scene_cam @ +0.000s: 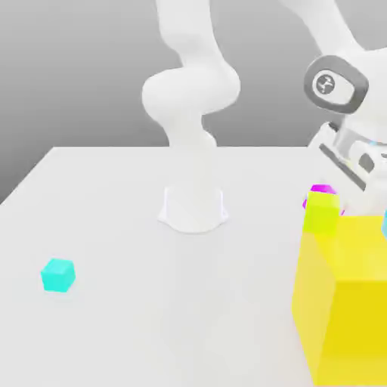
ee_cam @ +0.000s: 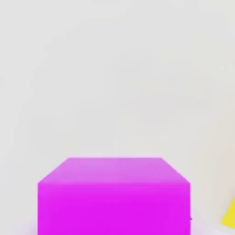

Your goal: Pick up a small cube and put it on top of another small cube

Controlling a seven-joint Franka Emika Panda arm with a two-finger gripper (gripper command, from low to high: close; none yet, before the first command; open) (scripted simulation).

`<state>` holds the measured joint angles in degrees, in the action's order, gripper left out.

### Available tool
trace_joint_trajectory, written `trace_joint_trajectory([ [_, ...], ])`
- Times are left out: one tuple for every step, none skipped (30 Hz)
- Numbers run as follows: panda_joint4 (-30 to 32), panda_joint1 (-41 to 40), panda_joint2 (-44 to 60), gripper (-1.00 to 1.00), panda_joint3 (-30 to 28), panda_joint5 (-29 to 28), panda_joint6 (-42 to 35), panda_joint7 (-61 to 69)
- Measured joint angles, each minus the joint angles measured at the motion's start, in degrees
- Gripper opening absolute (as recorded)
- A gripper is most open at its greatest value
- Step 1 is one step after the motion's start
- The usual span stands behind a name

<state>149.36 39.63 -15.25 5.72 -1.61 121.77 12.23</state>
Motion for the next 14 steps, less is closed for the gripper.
trace_joint_trajectory([
  [-1.97, -1.3, -1.83, -1.0, -1.54, 0.03, -1.91, 0.82],
  [-3.88, -2.57, -3.64, -1.0, -3.07, 0.03, -3.77, 1.61],
  [-5.65, -3.87, -5.48, -1.0, -4.75, 0.02, -5.2, 2.79],
  [-7.32, -5.16, -7.28, -1.0, -6.74, 0.01, -6.07, 4.59],
  [-7.8, -5.99, -8.08, -1.0, -8.11, 0.03, -5.48, 6.06],
  [-7.28, -6.42, -7.99, -1.0, -8.82, 0.05, -3.95, 6.81],
  [-6.27, -6.66, -7.46, -1.0, -9.18, 0.06, -1.94, 7.2],
  [-5.01, -6.78, -6.7, -1.0, -9.39, 0.07, 0.31, 7.42],
  [-3.69, -6.85, -5.88, 1.0, -9.53, 0.08, 2.56, 7.54],
  [-3.69, -6.85, -5.88, 1.0, -9.53, 0.08, 2.56, 7.54],
  [-3.69, -6.85, -5.88, 1.0, -9.53, 0.08, 2.56, 7.54],
  [-3.69, -6.85, -5.88, 1.0, -9.53, 0.08, 2.56, 7.54],
  [-3.69, -6.85, -5.88, 1.0, -9.53, 0.08, 2.56, 7.54],
  [-3.69, -6.85, -5.88, 1.0, -9.53, 0.08, 2.56, 7.54],
])
